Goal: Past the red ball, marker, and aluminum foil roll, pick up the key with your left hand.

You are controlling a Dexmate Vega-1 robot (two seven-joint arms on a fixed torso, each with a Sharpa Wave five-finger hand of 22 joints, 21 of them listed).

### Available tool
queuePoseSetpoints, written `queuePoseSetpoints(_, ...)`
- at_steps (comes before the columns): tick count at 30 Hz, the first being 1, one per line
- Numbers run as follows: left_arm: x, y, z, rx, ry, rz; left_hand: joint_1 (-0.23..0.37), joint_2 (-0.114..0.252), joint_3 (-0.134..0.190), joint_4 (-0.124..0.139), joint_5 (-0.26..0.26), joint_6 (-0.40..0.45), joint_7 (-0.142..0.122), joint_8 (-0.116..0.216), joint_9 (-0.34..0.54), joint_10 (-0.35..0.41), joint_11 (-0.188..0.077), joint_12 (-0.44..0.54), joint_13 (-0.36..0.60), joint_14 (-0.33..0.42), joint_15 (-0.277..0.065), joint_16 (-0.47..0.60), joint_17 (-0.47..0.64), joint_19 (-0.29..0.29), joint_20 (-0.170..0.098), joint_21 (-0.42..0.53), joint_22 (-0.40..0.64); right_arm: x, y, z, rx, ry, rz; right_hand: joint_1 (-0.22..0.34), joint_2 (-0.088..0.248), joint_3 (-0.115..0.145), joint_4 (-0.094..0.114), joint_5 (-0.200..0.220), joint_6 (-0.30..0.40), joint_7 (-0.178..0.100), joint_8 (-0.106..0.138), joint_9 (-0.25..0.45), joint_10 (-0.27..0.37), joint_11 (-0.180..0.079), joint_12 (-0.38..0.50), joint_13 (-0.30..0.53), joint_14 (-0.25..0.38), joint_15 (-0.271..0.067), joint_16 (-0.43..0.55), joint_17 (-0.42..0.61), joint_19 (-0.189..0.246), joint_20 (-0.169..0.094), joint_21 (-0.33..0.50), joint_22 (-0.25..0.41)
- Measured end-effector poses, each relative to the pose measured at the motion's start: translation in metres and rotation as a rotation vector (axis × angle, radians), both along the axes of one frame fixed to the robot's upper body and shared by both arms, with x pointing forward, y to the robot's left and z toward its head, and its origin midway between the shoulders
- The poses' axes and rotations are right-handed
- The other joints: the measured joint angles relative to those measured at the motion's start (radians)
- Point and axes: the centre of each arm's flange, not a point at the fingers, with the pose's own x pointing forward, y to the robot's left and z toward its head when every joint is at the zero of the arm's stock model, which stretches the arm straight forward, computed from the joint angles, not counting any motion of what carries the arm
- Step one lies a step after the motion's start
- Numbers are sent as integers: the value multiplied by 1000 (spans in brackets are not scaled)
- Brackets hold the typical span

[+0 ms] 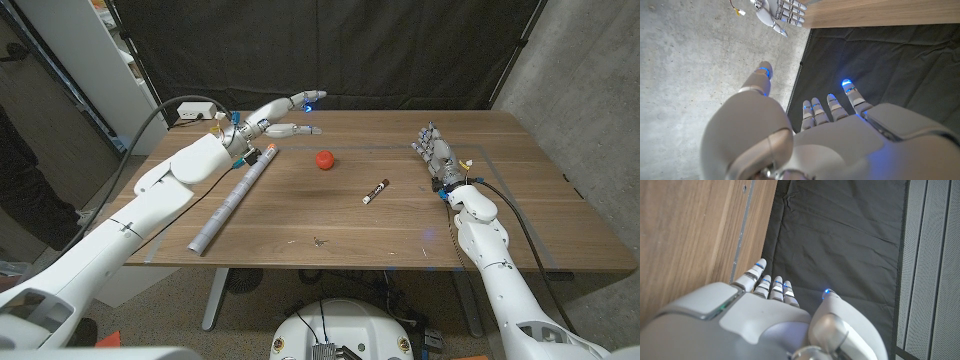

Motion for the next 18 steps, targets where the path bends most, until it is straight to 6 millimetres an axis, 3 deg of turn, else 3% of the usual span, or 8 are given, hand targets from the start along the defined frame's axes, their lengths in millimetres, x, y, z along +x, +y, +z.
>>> queuePoseSetpoints(18,-24,-23,10,155,-117,26,44,-8,-25,9,23,33,-11,-3,5,29,-4,0,4,-2,-12,-8,0,5,-5,-7,0,-2,0,-1,10,-6,-5,0,0,0,0,-7,0,0,0,0,0,0,0,0,0,0,0,0,0,0,0,0)
